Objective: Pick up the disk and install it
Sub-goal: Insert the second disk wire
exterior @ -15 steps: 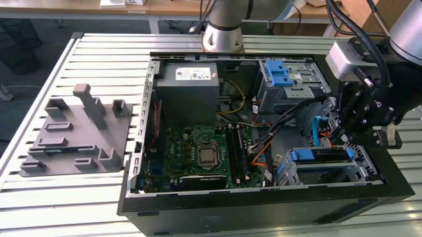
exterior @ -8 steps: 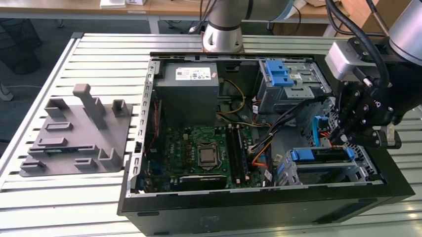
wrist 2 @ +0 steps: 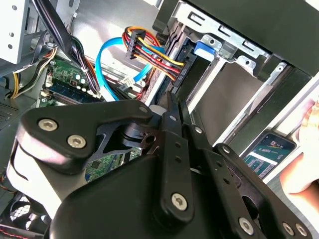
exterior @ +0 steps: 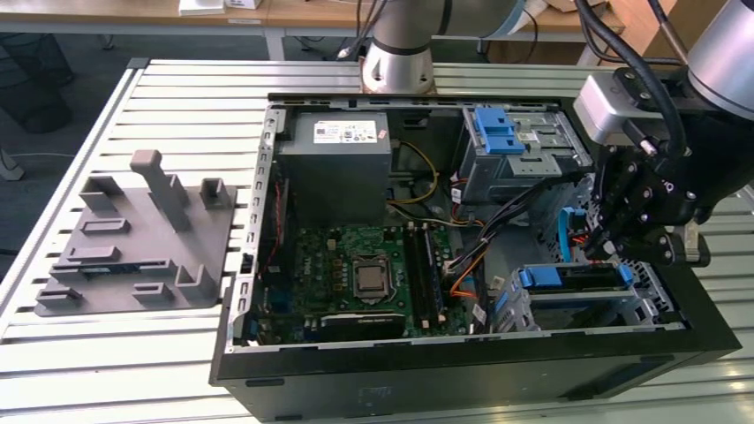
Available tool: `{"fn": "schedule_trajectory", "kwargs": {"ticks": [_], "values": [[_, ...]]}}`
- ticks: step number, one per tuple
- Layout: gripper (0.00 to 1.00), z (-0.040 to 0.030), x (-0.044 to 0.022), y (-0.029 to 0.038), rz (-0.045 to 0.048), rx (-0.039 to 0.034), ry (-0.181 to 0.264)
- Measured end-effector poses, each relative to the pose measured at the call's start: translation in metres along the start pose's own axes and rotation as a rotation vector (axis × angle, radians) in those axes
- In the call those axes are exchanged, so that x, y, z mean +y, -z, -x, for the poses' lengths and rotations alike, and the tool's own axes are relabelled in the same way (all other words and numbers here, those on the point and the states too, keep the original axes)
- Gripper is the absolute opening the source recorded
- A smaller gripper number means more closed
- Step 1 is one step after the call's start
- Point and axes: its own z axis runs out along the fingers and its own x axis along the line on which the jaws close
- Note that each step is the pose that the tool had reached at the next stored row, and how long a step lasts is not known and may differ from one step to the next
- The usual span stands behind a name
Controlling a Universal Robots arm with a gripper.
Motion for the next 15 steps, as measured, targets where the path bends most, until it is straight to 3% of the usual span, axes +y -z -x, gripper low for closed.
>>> {"fn": "schedule_trajectory", "kwargs": {"ticks": [4,9,15], "values": [[0.16,0.0000,0.0002,0.0006,0.0000,0.0002,0.000],[0.16,0.0000,0.0004,0.0073,0.0000,0.0000,0.000],[0.16,-0.0005,0.0064,0.0073,-0.0004,-0.0003,0.000]]}}
